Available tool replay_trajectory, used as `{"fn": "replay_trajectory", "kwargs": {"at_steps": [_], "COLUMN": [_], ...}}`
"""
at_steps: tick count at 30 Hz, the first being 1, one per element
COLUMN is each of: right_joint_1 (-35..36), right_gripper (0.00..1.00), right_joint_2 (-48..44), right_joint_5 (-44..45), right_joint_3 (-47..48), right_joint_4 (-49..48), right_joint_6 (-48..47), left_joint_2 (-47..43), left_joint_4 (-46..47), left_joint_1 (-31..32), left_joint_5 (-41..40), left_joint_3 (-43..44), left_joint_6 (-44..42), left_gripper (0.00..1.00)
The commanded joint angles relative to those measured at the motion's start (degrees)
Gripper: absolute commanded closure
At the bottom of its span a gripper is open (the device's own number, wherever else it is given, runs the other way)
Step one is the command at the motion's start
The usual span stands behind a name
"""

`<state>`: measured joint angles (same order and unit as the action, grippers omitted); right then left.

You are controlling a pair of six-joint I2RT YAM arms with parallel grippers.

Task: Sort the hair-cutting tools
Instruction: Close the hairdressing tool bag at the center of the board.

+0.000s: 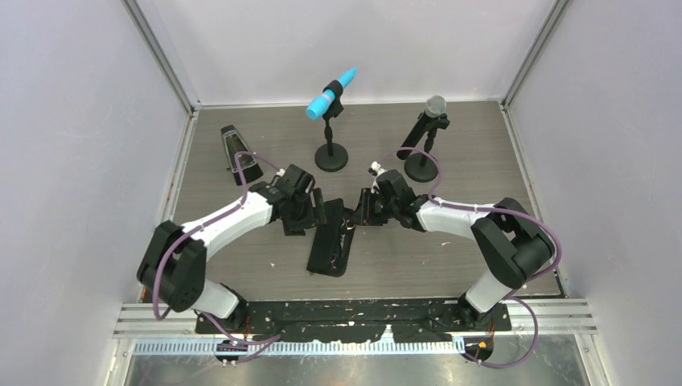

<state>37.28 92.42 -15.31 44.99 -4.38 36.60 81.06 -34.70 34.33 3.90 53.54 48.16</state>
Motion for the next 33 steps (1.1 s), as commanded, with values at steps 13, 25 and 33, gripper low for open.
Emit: {"fn": "replay_trajectory", "kwargs": {"at_steps": [13,25,33], "right_joint_1": [-0.19,-0.12,2.82], "right_gripper": [0.81,0.84,0.86], "right_joint_2": [5.01,9.03,12.77], "right_joint_5": [-0.64,-2.89,-10.39], "right_joint_3": [3.11,4.76,8.0], "right_joint_4": [-3.16,-4.6,-9.28], "right_joint_6": [0.59,0.7,1.89], "left_joint_2": [6.65,10.59,11.33], "left_joint_4": [7.71,13.05,17.57], "left_joint_1": [-0.7,-1.49,-1.48], "left_joint_5": [5.39,9.63,13.47], "left_joint_3": [-1.33,-3.27,-5.23], "left_joint_6": [0.55,1.16,3.1], "left_gripper": [0.27,0.29,0.31]}}
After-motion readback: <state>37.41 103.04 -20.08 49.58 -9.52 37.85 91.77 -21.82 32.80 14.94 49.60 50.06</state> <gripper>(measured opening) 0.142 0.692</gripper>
